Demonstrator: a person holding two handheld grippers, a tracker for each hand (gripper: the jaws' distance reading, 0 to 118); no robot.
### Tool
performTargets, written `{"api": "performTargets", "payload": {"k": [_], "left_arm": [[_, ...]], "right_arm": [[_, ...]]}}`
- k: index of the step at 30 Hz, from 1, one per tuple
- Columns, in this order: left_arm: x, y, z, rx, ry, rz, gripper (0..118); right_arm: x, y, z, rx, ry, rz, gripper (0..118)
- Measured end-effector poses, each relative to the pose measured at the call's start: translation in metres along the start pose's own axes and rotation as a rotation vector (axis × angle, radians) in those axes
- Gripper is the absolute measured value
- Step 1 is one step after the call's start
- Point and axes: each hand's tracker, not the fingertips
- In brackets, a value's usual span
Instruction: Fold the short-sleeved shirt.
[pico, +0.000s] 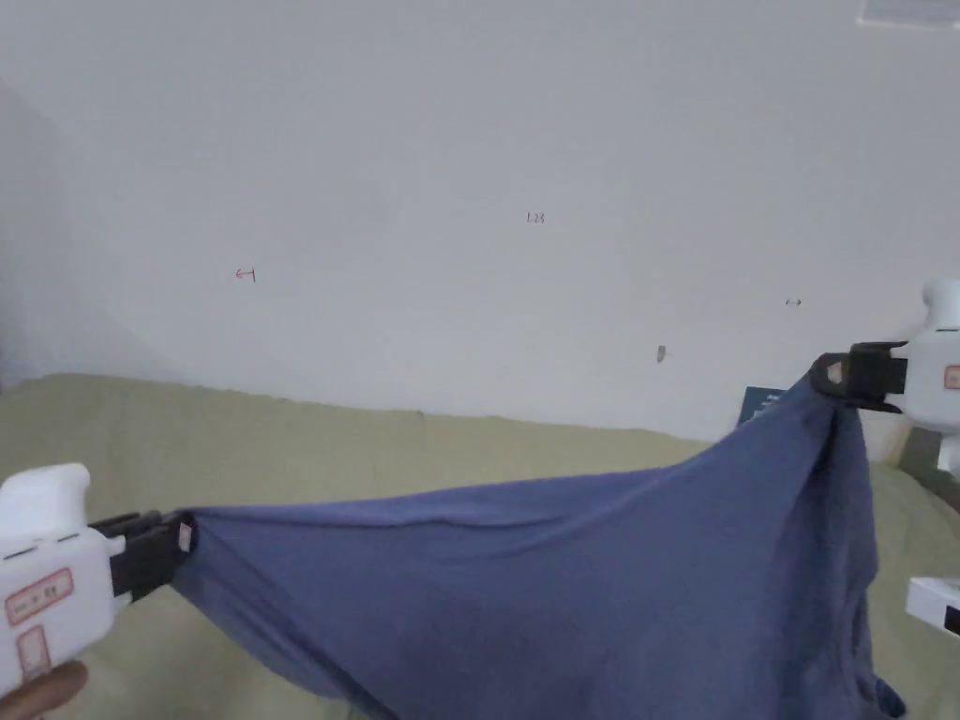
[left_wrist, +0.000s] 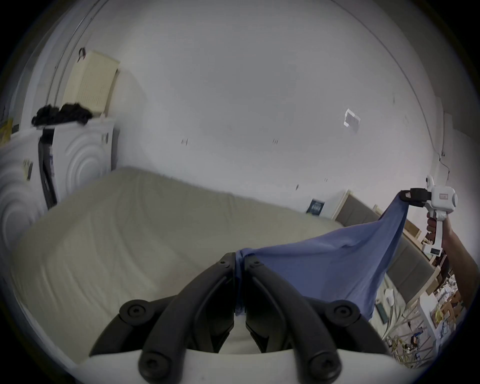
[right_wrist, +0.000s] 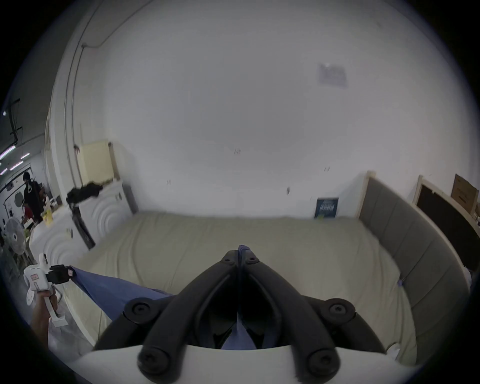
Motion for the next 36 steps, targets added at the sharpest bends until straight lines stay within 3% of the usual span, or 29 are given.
{"api": "performTargets", "payload": {"k": [10,18,23,30,36], "left_arm": [[0.074,0.181,-0.054,0.151,0.044,-0.145,4],[0.102,0.276,-0.079,0.262,0.111,-0.165,4],[0.100,0.281,-0.105,0.268,0.132,-0.158,4],[0.073,0.220,-0.171,0.177,0.161,-0.158,4],[0.061,0.189,-0.168,0.167,0.173,-0.217,4]], "right_arm": [[0.042,0.133,-0.001,0.225,-0.065,-0.060,1],[0.043,0.199,-0.023,0.356,-0.047,-0.057,1],[0.044,0.192,-0.054,0.361,-0.066,-0.045,1],[0.058,0.129,-0.114,0.277,-0.100,-0.100,1],[0.061,0.098,-0.110,0.245,-0.070,-0.142,1]]}}
